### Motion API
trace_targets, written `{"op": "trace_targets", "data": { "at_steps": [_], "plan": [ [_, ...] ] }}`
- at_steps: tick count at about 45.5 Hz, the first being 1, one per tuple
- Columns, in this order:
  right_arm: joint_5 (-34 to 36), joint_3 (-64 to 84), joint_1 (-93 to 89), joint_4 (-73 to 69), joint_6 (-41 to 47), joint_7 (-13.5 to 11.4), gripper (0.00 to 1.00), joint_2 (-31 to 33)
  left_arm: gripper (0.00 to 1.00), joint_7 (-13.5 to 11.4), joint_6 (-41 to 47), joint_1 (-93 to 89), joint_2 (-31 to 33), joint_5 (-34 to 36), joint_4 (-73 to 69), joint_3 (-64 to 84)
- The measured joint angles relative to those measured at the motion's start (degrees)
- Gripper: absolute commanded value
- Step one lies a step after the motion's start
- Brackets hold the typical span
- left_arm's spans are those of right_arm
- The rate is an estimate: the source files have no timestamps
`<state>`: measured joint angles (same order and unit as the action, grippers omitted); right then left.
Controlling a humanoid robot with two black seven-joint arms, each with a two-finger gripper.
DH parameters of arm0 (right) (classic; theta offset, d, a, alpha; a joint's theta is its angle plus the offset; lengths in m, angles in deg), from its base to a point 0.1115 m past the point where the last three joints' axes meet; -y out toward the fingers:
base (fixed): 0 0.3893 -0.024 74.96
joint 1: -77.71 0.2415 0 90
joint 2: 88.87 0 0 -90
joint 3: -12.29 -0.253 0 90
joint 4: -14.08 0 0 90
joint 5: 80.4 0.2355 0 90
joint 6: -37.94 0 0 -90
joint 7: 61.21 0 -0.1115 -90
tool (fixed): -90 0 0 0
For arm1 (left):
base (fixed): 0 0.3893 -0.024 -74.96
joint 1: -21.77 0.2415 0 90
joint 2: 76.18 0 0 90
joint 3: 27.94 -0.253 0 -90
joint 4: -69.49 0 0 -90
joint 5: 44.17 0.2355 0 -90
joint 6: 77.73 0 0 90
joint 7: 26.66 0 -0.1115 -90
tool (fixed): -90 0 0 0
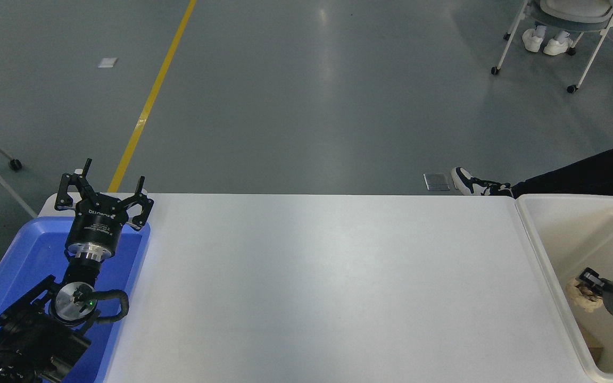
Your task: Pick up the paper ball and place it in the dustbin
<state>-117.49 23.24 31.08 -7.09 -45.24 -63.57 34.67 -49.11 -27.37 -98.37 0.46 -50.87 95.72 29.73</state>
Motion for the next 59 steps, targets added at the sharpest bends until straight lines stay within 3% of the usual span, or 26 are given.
{"op": "trace_targets", "data": {
  "at_steps": [15,30,41,59],
  "plan": [
    [0.0,22.3,23.5,-21.5,3.4,0.1,1.00,10.4,1.00,0.1,-0.2,-0.1,0.0,0.1,0.0,0.0],
    [5.2,35.3,48.6,-39.6,23.9,0.1,1.00,12.6,1.00,0.2,-0.3,0.0,0.0,0.1,0.0,-0.1],
    [13.0,43.4,64.9,-51.3,33.9,-0.1,1.00,7.5,1.00,0.2,-0.3,0.0,0.0,0.0,0.0,0.0],
    [24.2,50.3,78.1,-57.5,37.5,-0.2,1.00,-7.3,1.00,0.0,-0.1,0.1,0.0,0.0,0.0,0.0]
  ]
}}
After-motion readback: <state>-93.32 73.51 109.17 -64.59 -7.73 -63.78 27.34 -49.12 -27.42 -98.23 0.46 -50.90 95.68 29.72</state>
